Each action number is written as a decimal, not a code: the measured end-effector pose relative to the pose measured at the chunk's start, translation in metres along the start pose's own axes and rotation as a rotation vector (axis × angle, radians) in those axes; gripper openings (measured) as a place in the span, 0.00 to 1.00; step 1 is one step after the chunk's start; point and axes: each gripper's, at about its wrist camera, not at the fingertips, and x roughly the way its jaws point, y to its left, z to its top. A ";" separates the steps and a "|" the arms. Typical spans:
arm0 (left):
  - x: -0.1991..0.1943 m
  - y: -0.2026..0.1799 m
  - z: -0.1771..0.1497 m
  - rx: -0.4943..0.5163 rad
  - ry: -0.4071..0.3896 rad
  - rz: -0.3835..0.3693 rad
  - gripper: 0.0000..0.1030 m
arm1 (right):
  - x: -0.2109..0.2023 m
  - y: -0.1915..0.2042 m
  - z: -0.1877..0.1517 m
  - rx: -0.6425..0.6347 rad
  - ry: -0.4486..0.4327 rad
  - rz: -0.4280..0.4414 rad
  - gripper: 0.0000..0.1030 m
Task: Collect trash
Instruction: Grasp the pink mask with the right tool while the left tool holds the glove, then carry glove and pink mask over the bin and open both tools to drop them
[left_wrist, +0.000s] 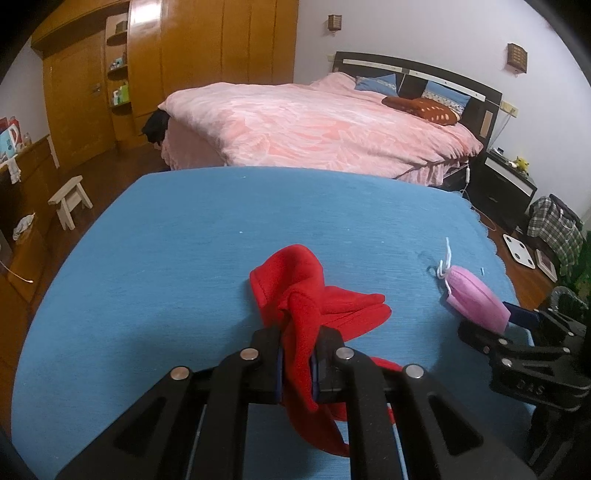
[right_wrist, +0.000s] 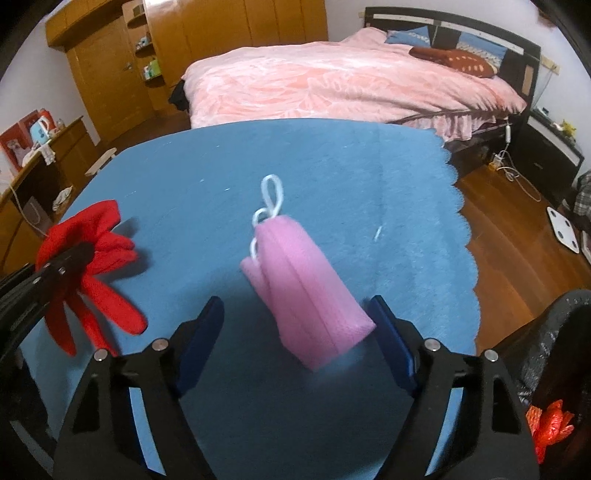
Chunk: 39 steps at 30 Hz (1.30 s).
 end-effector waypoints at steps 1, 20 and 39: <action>0.001 0.002 0.000 -0.005 0.002 0.002 0.10 | -0.001 0.002 -0.001 -0.004 0.005 0.019 0.75; 0.002 0.002 -0.004 -0.010 0.011 -0.009 0.10 | 0.008 0.008 0.007 -0.062 0.004 -0.027 0.33; -0.058 -0.043 0.012 0.017 -0.075 -0.078 0.10 | -0.084 -0.004 0.009 -0.012 -0.139 0.047 0.22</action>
